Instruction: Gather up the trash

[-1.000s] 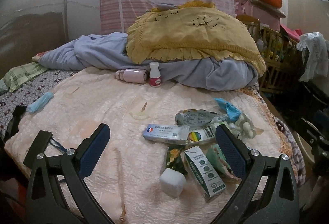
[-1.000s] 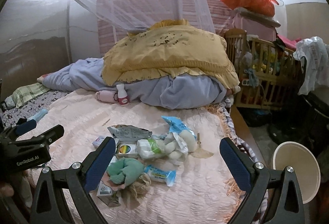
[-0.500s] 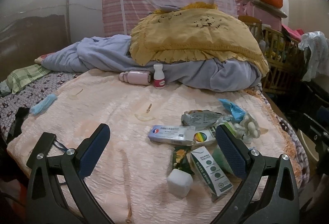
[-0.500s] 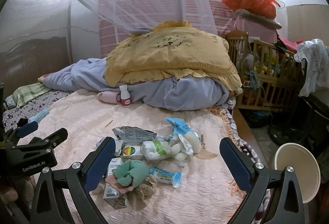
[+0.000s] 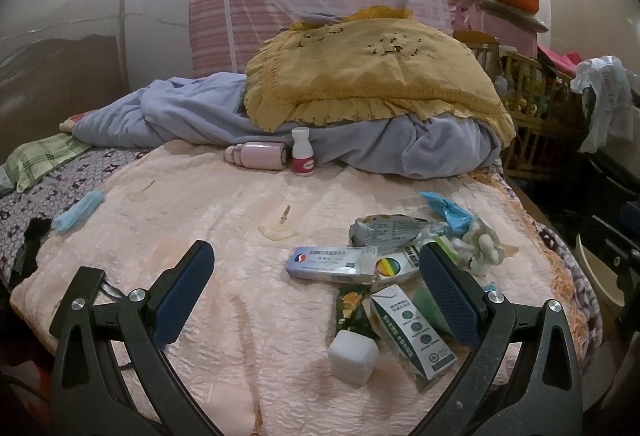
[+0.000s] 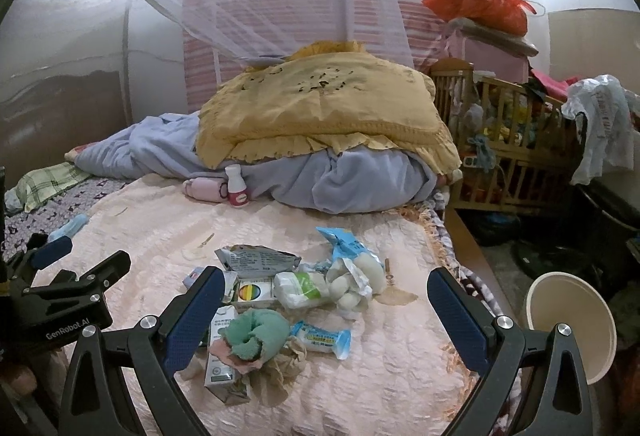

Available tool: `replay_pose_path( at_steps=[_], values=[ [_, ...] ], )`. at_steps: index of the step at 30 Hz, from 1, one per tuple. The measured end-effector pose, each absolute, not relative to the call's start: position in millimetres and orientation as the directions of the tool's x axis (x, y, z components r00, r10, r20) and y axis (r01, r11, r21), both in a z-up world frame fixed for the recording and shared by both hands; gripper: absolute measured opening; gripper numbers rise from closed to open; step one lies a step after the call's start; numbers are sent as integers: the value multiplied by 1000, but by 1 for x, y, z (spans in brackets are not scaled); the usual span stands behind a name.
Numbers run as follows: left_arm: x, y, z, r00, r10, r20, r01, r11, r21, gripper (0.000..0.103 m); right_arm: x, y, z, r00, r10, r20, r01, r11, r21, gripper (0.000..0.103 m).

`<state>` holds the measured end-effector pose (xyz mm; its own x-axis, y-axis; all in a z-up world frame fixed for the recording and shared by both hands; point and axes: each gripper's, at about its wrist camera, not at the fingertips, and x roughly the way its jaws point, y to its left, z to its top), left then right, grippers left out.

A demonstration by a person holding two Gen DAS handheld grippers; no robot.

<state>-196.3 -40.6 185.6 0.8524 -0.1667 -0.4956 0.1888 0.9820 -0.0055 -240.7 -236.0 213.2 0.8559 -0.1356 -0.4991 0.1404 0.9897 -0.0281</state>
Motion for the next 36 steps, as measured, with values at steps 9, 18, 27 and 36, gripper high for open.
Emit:
replay_pose_path(
  at_steps=[9,18,27,36],
  values=[
    [-193,-35,180,850,-140,-507,164,987,1,102,-235,-225,209,842,-104,-530,110,994,-21,100],
    [-194,-38,171,840,-91,-535,126,992,30,102,-221,-221,197,823,-36,-567,34,999,-15,100],
    [-182,-22,168,799,-140,-584,155,988,-25,102,-207,-247,184,782,-7,-623,4,1000,-5,100],
    [-183,-12,128,674,-274,-686,265,956,-122,102,-189,-247,138,624,199,-756,-167,979,120,69]
  ],
)
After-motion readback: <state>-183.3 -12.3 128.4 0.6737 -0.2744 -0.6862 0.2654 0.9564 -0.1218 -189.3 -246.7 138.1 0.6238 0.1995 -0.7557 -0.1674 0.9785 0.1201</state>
